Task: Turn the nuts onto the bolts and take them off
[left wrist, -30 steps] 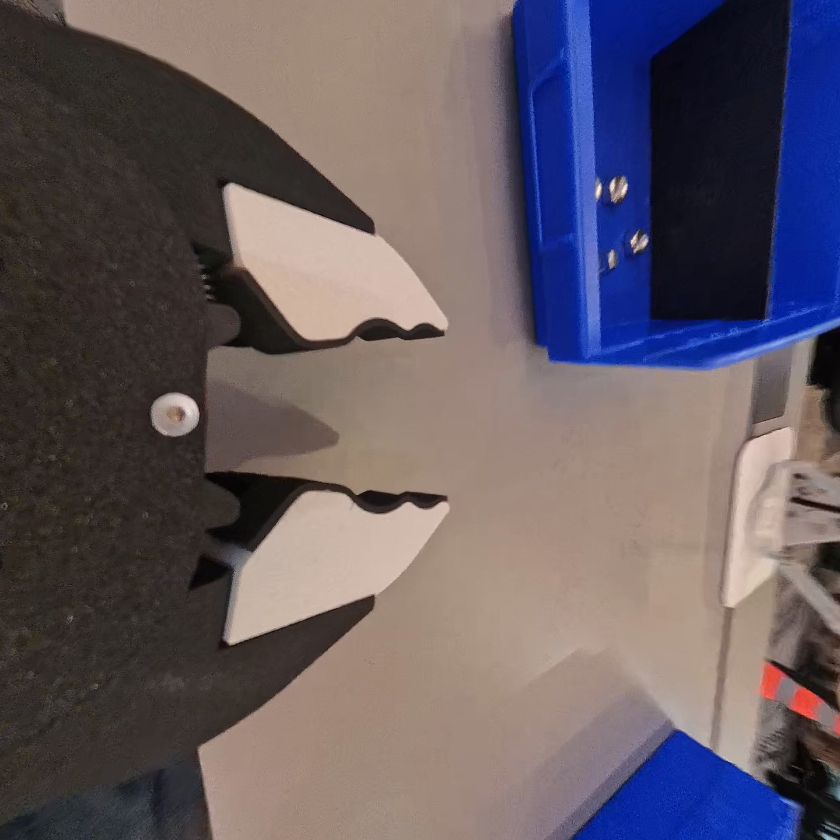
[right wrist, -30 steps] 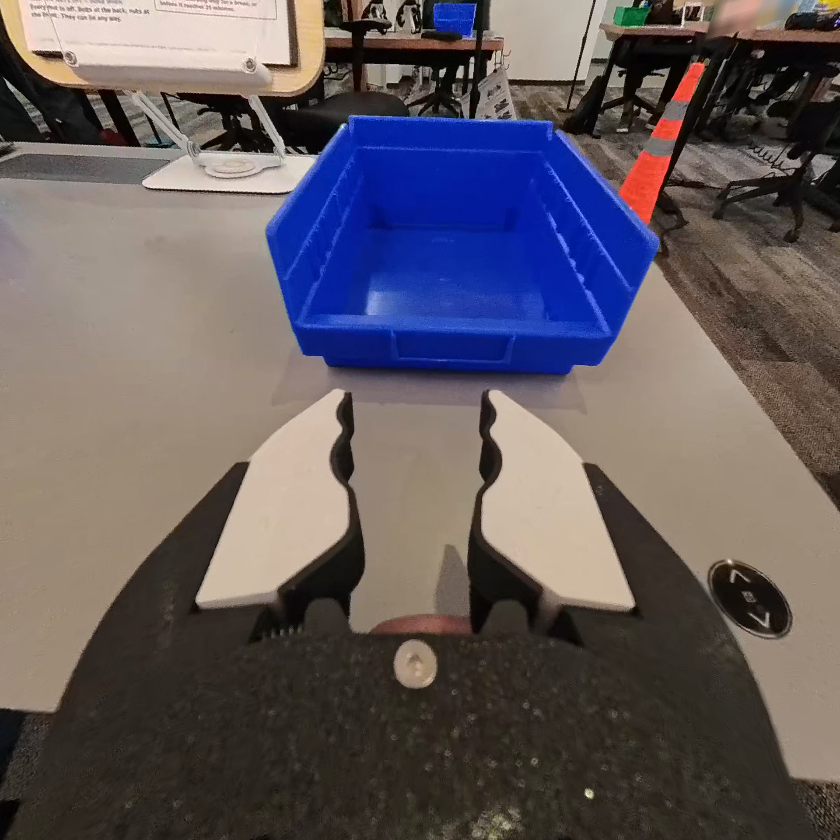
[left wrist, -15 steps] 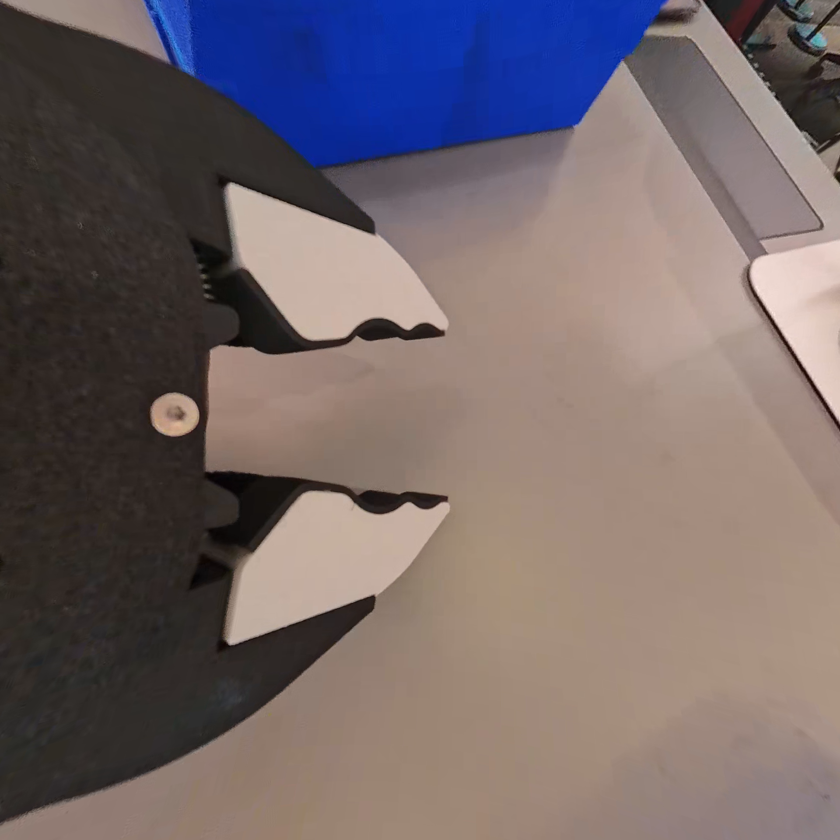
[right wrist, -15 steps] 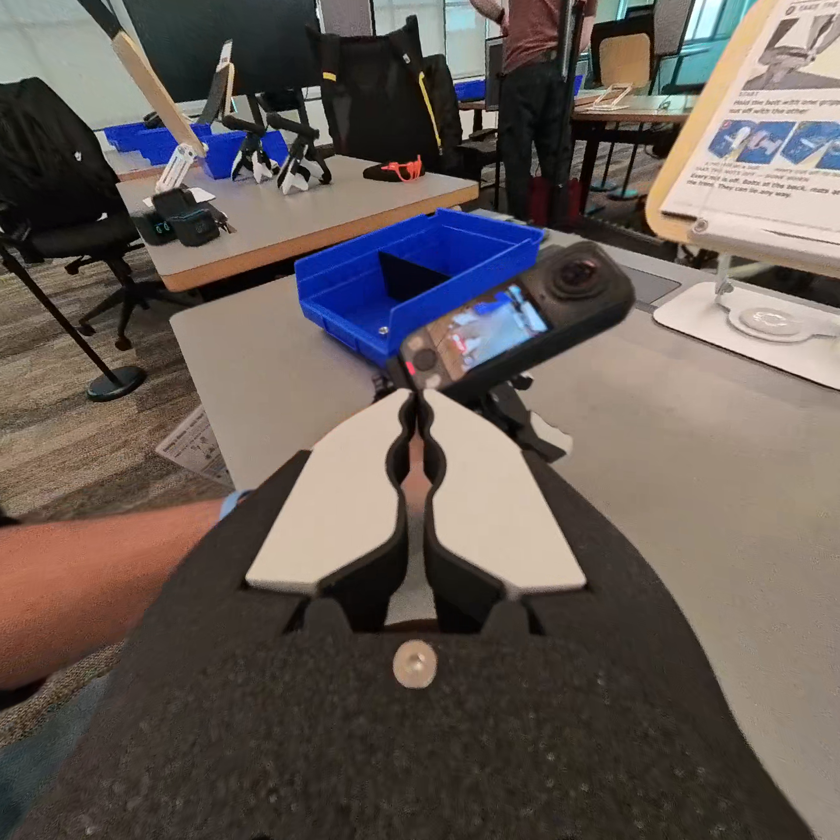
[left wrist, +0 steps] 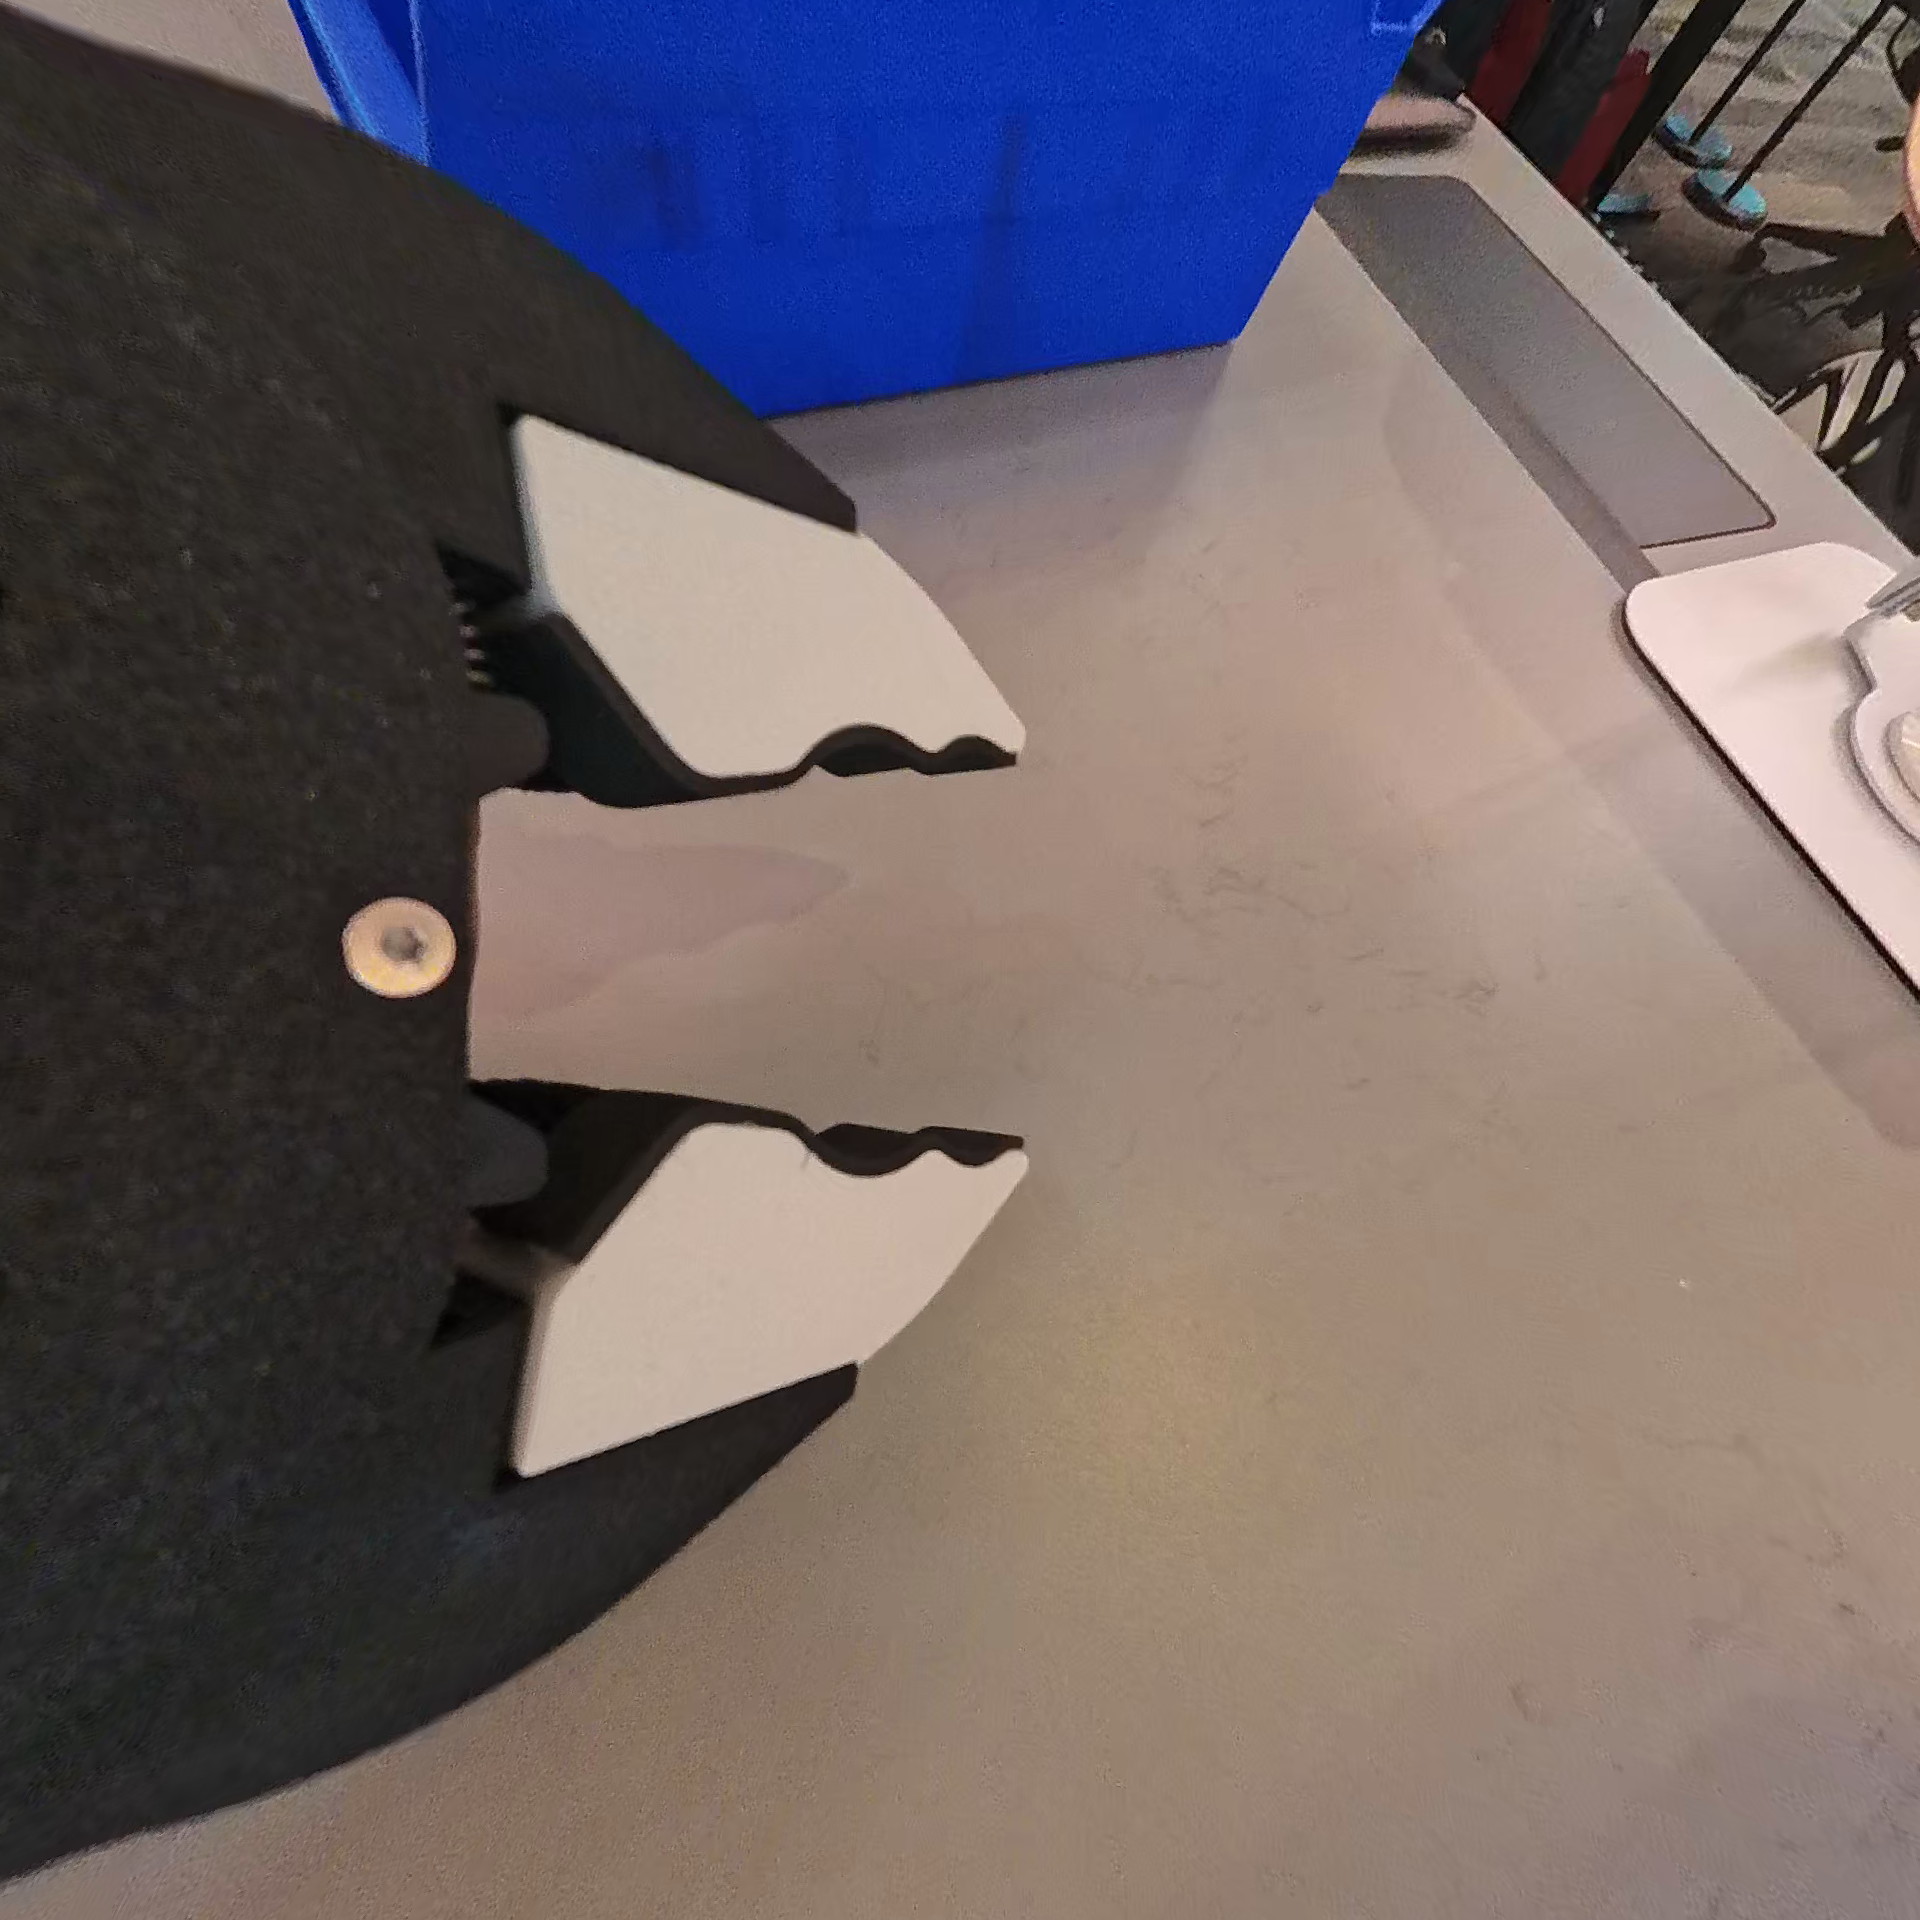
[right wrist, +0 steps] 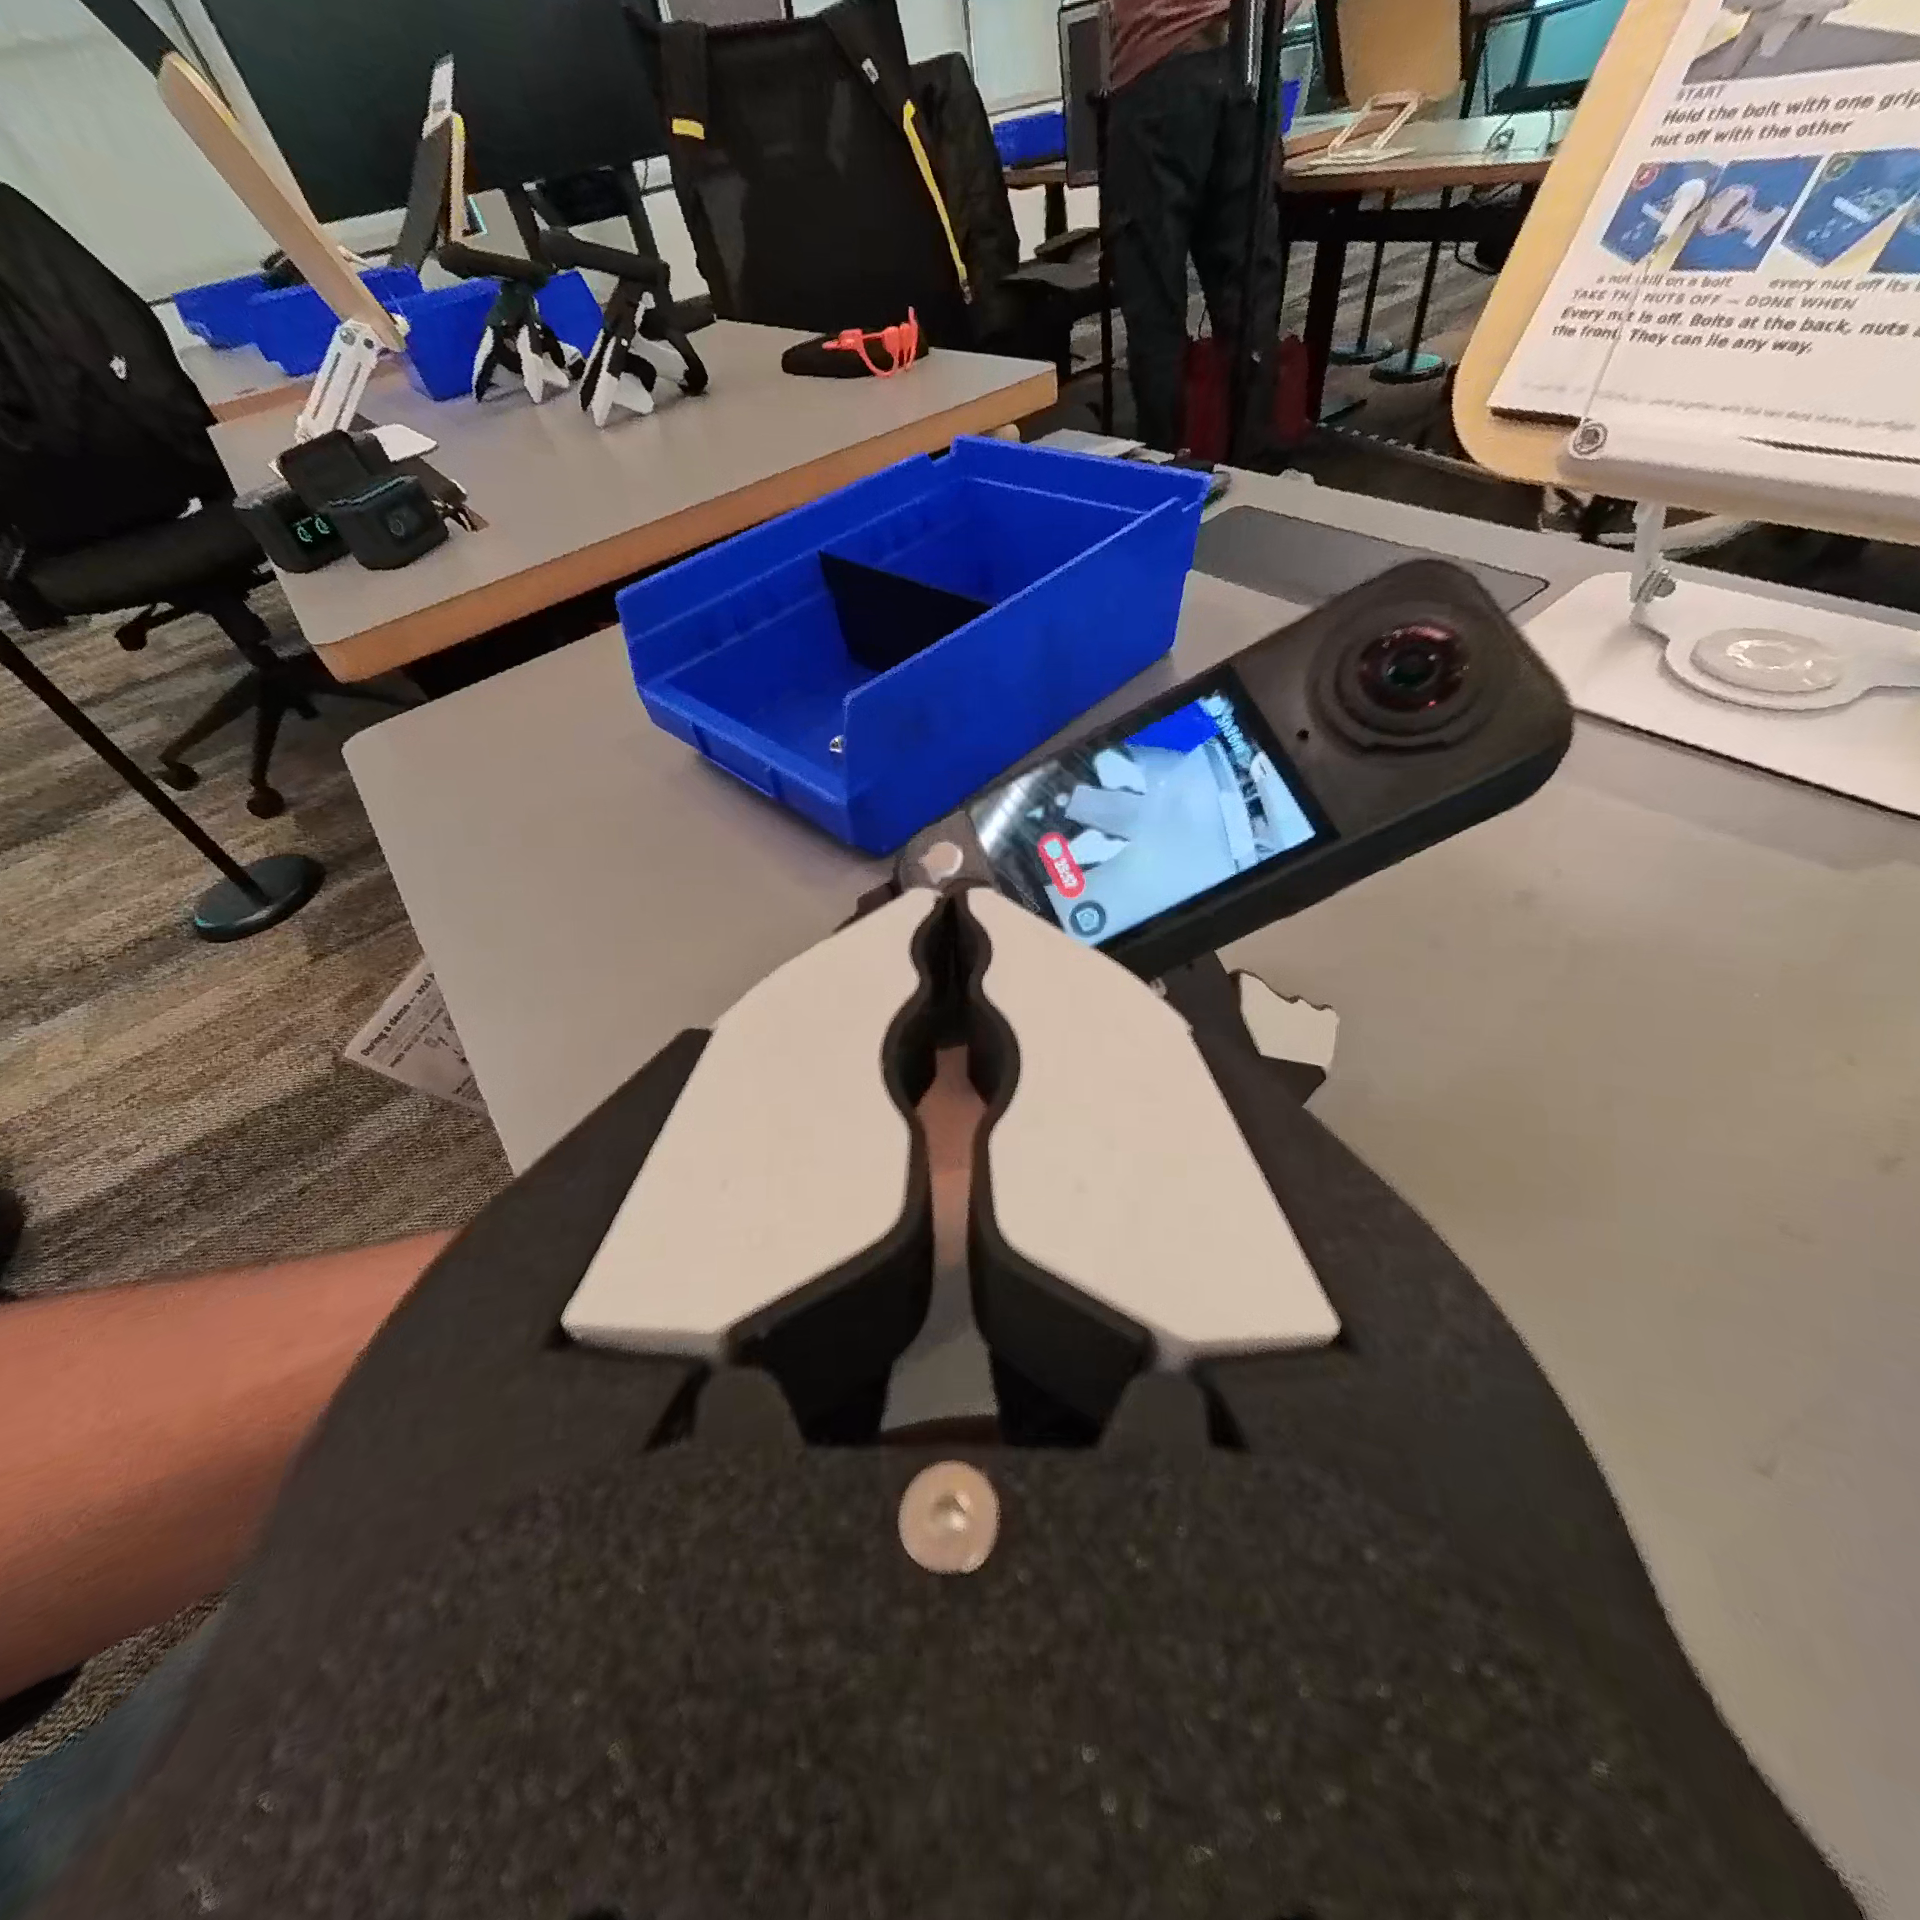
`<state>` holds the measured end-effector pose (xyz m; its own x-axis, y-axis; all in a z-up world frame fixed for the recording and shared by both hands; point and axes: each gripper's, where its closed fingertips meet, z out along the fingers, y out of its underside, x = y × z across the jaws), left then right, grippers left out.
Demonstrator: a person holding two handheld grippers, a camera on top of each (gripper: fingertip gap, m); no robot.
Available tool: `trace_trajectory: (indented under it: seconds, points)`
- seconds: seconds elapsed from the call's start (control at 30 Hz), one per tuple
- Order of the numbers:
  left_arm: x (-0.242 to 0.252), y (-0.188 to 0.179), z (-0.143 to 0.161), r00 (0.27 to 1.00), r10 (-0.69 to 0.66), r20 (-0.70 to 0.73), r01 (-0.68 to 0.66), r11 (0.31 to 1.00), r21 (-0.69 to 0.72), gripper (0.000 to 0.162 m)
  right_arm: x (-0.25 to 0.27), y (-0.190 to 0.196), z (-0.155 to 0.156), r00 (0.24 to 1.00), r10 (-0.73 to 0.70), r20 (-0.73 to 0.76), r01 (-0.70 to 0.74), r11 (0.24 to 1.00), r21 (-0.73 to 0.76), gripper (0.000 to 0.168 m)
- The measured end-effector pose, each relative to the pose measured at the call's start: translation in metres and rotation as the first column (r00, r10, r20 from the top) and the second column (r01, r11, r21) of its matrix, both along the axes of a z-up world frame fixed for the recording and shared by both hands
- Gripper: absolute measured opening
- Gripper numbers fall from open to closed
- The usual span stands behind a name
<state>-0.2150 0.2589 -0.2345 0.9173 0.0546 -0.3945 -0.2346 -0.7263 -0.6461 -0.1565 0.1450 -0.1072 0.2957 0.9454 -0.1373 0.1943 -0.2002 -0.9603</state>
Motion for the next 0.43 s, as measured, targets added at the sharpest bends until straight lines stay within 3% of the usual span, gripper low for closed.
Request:
trace_trajectory:
  seconds: [0.2, 0.37, 0.43]
  points:
    - [-0.002, 0.004, -0.006, 0.999, 0.016, -0.043, -0.017, 1.000, -0.010, 0.063, 0.002, 0.002, -0.005, 0.999, 0.001, 0.033, 0.000, 1.000, -0.030, 0.000]
    - [0.012, 0.004, -0.015, 1.000, 0.009, 0.027, -0.007, 0.999, -0.053, 0.062, 0.003, 0.003, -0.004, 0.997, -0.026, 0.074, 0.023, 0.999, 0.033, 0.000]
    - [0.016, 0.006, -0.004, 0.997, -0.012, 0.082, 0.011, 1.000, 0.008, 0.052, 0.004, -0.006, 0.004, 0.999, 0.014, 0.049, -0.014, 1.000, 0.000, 0.000]
